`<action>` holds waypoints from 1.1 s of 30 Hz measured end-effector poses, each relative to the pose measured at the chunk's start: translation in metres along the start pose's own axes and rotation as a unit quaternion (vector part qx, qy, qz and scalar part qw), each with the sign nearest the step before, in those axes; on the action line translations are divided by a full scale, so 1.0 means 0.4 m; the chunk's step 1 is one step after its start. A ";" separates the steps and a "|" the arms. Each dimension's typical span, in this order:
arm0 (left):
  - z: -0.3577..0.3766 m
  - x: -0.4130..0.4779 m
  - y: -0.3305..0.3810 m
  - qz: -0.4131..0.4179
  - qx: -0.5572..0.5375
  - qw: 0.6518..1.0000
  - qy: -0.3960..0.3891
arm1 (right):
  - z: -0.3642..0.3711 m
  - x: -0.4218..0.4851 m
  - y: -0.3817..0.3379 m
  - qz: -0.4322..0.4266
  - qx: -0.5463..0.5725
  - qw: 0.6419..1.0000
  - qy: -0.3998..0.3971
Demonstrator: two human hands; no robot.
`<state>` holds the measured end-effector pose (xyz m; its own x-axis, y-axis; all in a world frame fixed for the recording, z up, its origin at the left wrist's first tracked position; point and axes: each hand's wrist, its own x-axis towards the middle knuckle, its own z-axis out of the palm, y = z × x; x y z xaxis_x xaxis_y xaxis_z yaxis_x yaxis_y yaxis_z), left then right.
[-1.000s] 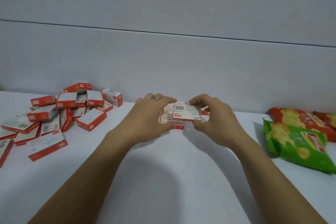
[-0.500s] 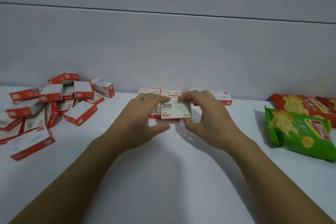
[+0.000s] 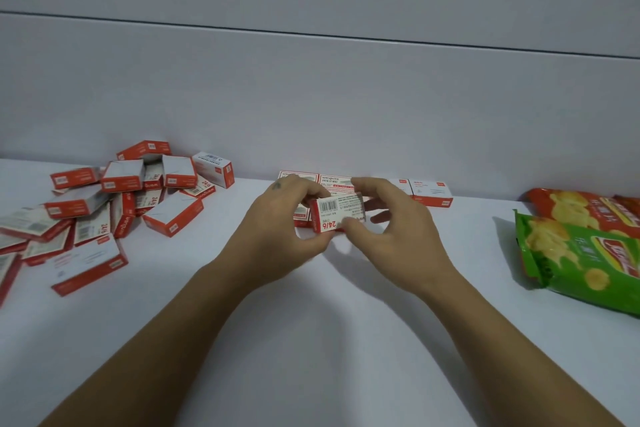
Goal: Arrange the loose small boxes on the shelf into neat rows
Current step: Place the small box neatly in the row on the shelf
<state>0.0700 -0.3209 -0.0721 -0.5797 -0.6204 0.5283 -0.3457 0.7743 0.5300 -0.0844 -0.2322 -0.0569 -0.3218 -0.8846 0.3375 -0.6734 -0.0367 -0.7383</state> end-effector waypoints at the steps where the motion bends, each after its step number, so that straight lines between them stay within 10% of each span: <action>1: 0.004 -0.001 -0.001 0.014 0.002 1.000 0.006 | 0.006 -0.004 -0.005 0.014 0.006 1.000 0.001; 14: 0.028 -0.009 0.016 0.103 0.015 0.994 0.025 | 0.010 -0.006 -0.010 0.146 0.140 0.979 -0.021; 27: 0.014 -0.006 0.030 -0.088 -0.191 0.974 -0.082 | -0.038 0.013 0.013 0.085 0.507 0.853 -0.085; 33: 0.002 0.008 0.060 -0.255 -0.397 0.867 -0.162 | -0.044 0.010 0.018 0.057 0.470 0.875 -0.101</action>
<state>0.0591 -0.3042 -0.0583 -0.7217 -0.6900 -0.0552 -0.0766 0.0004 0.9971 -0.1022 -0.2279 -0.0505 -0.1641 -0.9678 0.1907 0.2301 -0.2255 -0.9467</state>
